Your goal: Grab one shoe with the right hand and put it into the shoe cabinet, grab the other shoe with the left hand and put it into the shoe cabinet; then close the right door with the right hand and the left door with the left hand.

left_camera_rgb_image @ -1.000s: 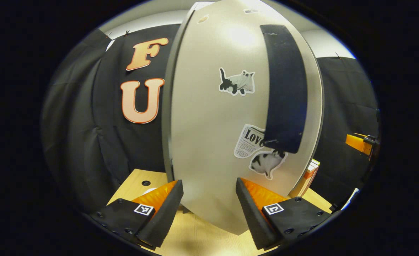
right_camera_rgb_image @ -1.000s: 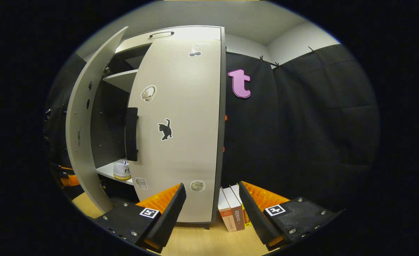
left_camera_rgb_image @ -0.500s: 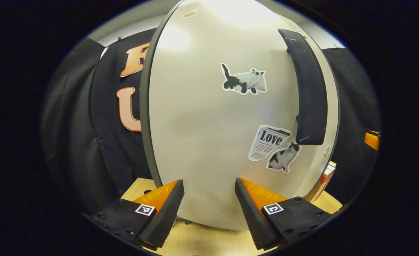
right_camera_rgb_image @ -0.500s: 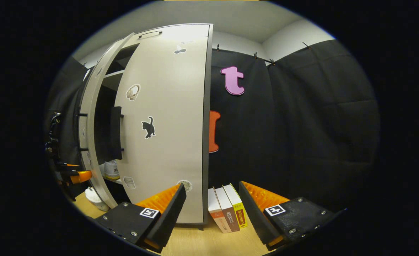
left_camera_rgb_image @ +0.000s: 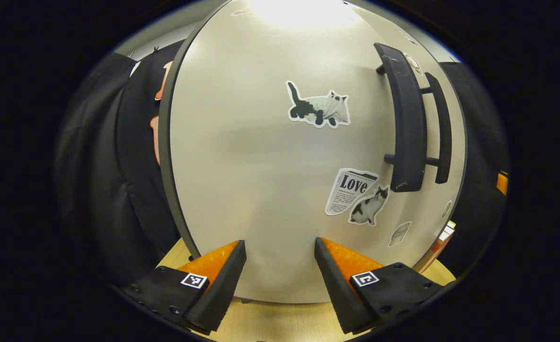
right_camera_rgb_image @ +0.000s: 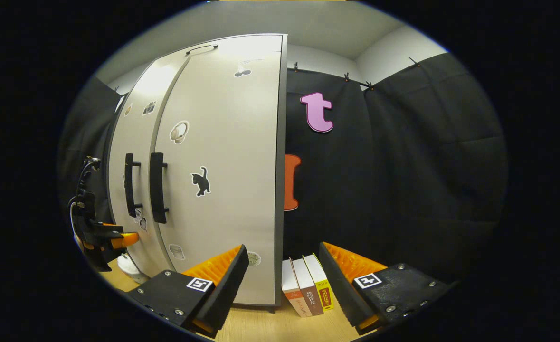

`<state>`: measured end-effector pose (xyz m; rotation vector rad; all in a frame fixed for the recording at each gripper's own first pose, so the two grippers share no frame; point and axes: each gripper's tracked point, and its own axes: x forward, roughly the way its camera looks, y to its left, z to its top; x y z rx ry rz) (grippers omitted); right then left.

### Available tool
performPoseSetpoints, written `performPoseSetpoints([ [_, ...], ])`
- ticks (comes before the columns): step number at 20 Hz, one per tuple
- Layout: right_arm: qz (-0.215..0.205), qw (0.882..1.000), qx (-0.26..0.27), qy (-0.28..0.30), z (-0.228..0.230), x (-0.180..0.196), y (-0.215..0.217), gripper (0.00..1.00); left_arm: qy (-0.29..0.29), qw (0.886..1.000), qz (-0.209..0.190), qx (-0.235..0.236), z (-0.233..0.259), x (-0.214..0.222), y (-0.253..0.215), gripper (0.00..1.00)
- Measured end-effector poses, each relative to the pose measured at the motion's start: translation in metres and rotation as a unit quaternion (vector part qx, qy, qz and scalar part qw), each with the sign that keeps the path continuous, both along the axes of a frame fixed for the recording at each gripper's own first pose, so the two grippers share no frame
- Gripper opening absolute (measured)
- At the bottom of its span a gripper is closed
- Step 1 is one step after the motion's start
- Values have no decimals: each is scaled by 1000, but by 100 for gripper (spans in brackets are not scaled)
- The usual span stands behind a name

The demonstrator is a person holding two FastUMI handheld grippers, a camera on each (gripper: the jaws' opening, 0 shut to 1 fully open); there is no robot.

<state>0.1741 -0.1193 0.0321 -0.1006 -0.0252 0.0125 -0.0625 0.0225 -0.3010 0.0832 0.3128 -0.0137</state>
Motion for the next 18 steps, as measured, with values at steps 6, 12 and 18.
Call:
performPoseSetpoints([
  [6,-3,1000,-2,-5,37,-6,-3,93,-40,999,-12,-3,75,-41,6,95],
  [12,11,1000,-13,-21,86,-32,14,92,-116,993,8,1,189,-90,42,95],
  [18,19,998,-21,-47,127,-65,31,92,-154,987,35,26,262,-155,90,95],
])
